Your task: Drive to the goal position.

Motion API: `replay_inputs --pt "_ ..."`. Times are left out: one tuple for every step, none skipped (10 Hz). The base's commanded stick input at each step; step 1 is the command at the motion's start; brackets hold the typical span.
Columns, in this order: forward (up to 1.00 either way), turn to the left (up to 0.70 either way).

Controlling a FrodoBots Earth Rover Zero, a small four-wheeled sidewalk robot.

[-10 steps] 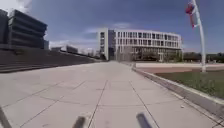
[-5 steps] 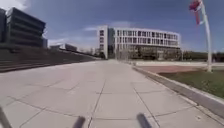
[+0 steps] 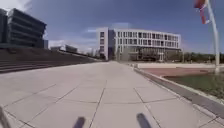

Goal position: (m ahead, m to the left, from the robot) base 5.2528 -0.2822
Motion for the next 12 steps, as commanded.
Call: replay_inputs --pt "0.7 0.0" --pt "0.7 0.0" --pt "0.7 0.0" --pt "0.7 0.0" --pt "0.7 0.0" --pt "0.7 0.0" --pt "0.7 0.0" --pt "0.7 0.0" --pt "0.7 0.0" --pt "0.7 0.0" --pt "0.7 0.0" --pt "0.7 0.0"
